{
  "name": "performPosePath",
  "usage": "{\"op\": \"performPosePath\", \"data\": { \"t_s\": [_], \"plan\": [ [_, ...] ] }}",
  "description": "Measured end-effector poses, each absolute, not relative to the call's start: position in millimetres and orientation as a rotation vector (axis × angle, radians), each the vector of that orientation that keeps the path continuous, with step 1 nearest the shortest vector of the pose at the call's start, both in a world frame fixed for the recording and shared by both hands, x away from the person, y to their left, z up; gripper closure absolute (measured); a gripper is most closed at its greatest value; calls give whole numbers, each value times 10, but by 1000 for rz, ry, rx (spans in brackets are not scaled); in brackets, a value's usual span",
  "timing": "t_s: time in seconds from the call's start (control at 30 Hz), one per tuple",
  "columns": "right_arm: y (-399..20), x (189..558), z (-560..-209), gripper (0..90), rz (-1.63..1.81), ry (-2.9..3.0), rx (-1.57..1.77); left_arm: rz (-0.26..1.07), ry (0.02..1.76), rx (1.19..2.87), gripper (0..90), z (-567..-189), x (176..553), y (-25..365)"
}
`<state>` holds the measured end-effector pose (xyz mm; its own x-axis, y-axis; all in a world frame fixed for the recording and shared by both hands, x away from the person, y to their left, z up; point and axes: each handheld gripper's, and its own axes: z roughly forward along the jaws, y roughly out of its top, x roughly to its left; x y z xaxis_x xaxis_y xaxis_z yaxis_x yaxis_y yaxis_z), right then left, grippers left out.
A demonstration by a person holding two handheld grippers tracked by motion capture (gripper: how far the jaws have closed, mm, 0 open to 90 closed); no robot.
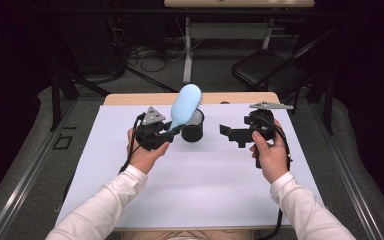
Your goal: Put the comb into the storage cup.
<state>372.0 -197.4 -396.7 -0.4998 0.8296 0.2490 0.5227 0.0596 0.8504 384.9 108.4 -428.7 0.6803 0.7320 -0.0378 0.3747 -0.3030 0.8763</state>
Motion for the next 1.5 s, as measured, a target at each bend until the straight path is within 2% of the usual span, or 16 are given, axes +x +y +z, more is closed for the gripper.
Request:
{"op": "performPosePath", "data": {
  "t_s": [0.67, 1.5],
  "plan": [
    [-1745, 3943, -3832, 0, 1427, 2084, 1386, 450, 859, 1905, 700, -4325, 3863, 1016],
    [-1602, 4054, -3792, 0, 1434, 2139, 1426, 447, 851, 1901, 700, -4361, 3874, 969]
  ]
}}
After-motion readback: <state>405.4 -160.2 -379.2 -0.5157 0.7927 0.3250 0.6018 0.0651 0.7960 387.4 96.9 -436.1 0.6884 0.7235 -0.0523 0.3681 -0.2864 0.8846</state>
